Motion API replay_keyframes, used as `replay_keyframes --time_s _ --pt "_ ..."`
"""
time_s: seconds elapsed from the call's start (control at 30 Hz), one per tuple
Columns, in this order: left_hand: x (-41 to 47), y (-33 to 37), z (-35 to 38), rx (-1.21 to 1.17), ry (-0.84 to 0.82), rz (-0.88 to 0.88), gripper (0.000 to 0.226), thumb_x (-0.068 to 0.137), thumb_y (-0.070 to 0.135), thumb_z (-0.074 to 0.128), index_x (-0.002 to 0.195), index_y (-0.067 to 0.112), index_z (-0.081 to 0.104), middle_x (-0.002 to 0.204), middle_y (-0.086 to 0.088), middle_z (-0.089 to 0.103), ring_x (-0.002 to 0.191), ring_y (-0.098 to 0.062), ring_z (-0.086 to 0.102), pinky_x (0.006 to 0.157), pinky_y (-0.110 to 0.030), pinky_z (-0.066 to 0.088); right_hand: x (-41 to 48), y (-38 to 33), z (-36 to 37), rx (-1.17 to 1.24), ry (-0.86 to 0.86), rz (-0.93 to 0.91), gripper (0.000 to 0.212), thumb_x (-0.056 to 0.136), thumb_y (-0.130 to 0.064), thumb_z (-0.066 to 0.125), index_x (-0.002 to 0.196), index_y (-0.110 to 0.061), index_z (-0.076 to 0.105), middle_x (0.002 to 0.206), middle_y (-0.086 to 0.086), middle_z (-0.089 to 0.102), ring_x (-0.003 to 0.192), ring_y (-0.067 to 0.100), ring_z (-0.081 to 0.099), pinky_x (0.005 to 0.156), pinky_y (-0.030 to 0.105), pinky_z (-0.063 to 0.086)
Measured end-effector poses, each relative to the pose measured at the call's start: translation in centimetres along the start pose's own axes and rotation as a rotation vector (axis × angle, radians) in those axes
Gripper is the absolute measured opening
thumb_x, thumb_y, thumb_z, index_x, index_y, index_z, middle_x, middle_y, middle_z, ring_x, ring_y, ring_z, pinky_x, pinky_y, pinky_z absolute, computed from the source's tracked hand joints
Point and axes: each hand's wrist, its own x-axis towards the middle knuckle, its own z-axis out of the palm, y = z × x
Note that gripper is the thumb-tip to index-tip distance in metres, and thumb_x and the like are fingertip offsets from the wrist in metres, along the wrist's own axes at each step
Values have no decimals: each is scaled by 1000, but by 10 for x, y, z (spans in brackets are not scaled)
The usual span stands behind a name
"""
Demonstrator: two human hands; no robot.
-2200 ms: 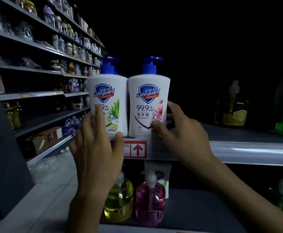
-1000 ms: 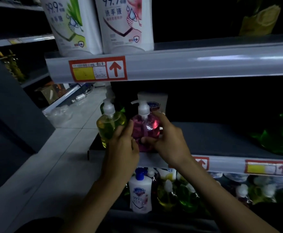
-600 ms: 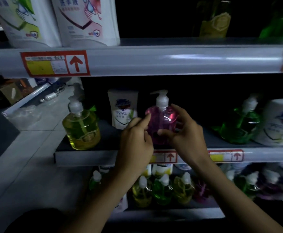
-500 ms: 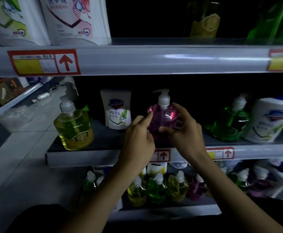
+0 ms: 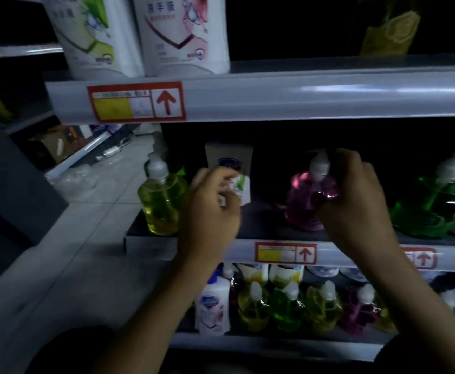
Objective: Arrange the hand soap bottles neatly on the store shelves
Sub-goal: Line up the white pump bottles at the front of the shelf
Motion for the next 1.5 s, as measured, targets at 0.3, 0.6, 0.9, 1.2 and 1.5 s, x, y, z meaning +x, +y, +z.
replay_keyframes --time_s 0.3,0.6,0.9,1.2,1.5 --pt "13 -83 -87 -168 41 -720 41 71 34 59 112 35 54 112 -3 59 105 -24 58 90 -42 46 -9 -56 115 270 -542 10 60 89 -8 61 143 -23 41 139 6 53 120 22 57 87 25 46" --pt "6 -85 -83 -236 -56 -734 40 57 37 64 97 35 68 92 0 74 94 -24 68 92 -50 51 -18 -74 154 426 -457 -65 65 80 -6 72 139 -20 47 123 3 66 114 22 62 96 37 52" --pt "-9 -56 -45 -252 -250 -507 42 83 14 70 119 30 57 104 7 69 93 -7 67 81 -29 55 -31 -43 117 339 -229 -52 68 78 -16 77 136 -39 50 102 -14 73 95 3 68 86 34 58" --pt "-13 -22 27 -249 -423 -418 51 77 39 68 125 40 50 113 11 66 106 -13 63 92 -44 52 -31 7 56 244 -149 12 56 82 -14 74 132 -31 55 97 -16 72 87 -4 67 78 23 58" --pt "-15 9 76 -257 -591 -350 51 85 31 64 129 43 42 120 13 62 110 -10 59 96 -43 49 -20 43 19 163 -89 151 57 78 -2 71 129 -22 56 93 -6 69 96 19 67 70 27 44"
